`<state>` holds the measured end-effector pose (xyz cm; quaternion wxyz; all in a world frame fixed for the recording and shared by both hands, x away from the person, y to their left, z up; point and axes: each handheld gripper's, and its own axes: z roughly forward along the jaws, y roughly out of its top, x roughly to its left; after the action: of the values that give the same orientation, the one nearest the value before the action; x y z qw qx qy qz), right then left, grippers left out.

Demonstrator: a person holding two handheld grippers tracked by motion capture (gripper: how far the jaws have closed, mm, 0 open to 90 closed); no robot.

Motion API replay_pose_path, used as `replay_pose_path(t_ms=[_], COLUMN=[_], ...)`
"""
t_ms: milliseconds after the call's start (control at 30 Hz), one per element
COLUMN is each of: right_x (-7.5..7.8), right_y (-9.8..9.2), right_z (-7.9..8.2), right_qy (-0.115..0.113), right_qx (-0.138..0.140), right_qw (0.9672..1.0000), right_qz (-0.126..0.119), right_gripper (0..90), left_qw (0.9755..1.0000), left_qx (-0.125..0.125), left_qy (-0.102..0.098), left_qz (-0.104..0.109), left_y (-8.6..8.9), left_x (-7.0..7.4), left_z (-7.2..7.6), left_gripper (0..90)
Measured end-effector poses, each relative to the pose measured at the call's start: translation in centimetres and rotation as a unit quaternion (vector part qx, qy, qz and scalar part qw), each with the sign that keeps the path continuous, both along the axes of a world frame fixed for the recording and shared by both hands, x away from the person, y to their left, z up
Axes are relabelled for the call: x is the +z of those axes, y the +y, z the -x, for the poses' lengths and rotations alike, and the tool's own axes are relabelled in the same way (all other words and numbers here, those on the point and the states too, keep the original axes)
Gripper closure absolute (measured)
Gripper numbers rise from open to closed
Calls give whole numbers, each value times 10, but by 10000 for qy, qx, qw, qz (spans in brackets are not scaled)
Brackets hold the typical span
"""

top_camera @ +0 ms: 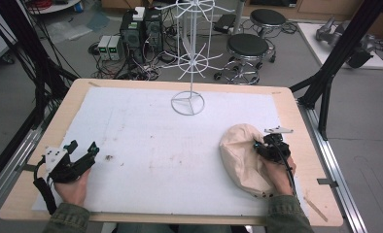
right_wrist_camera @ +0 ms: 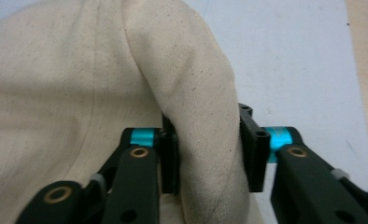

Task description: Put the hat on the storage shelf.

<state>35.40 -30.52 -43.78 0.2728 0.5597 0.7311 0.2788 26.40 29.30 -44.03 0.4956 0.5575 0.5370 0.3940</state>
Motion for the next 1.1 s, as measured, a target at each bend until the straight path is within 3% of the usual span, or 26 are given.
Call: replay_pose_path(t_ms=[100,200,267,333,367,567,800,833,1100], right_x=[1,4,6,7,8,11,15,18,27], right_y=[0,-3,-6,-7,-12,-20,-24,-24,-25], right_z=[2,6,8,8,11,15,19,21,26], right_qy=[-157,-287,-335,-367,-408,-590,-702,-781,-982], right_qx=[-29,-41,-30,-34,-23,7,8,30,159], right_qw=[9998,9996,9991,9989,9979,9943,9911,9883,9803], right_qz=[98,-66,-273,-295,-511,-891,-1131,-1312,-1705], right_gripper=[750,801,802,801,801,801,801,801,800], left_qw=[10000,10000,10000,10000,10000,10000,10000,10000,10000], left_qx=[-4,-11,-5,-11,-15,-31,-36,-41,-52], left_qy=[-4,-3,-23,-22,-17,-13,-8,-5,-6], left_qz=[3,2,22,20,11,15,17,18,37], left_y=[0,0,0,0,0,-1,0,0,0], left_x=[0,0,0,0,0,0,0,0,0], left_z=[0,0,-1,0,0,0,-1,-1,-1], left_gripper=[304,304,303,303,303,303,303,303,303])
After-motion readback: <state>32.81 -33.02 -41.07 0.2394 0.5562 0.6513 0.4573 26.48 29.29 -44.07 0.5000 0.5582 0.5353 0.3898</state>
